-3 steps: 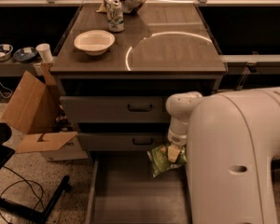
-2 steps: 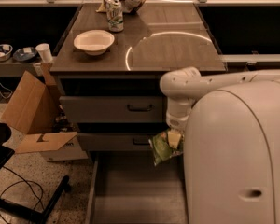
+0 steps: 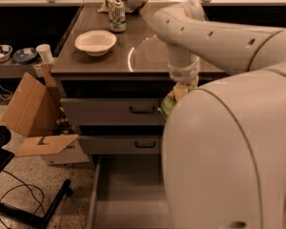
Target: Pick green jalapeno chip bag from bottom drawer and place on counter
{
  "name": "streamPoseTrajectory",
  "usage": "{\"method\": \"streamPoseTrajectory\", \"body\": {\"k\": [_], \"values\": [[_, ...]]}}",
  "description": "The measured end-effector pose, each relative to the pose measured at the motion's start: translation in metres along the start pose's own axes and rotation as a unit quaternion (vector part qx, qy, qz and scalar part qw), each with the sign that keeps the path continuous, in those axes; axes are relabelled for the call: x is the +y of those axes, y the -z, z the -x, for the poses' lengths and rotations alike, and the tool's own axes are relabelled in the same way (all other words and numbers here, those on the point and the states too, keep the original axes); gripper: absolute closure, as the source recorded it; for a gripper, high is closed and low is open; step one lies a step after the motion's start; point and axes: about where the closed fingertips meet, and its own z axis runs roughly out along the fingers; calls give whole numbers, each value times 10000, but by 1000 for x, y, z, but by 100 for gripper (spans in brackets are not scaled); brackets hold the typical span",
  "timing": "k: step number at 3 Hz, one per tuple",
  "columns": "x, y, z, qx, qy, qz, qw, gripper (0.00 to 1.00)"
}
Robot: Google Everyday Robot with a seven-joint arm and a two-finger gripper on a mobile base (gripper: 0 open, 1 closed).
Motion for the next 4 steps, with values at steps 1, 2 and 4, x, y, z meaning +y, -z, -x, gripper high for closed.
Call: {"method": "streamPoseTrajectory", "body": {"k": [1,2,4], "values": [[-29,79,-16,163,-538,-388,9977,100],[-42,106,-15,-40,-674,-559,9962,100],[-65,125,-12,-25,-781,-861,9932,100]]}}
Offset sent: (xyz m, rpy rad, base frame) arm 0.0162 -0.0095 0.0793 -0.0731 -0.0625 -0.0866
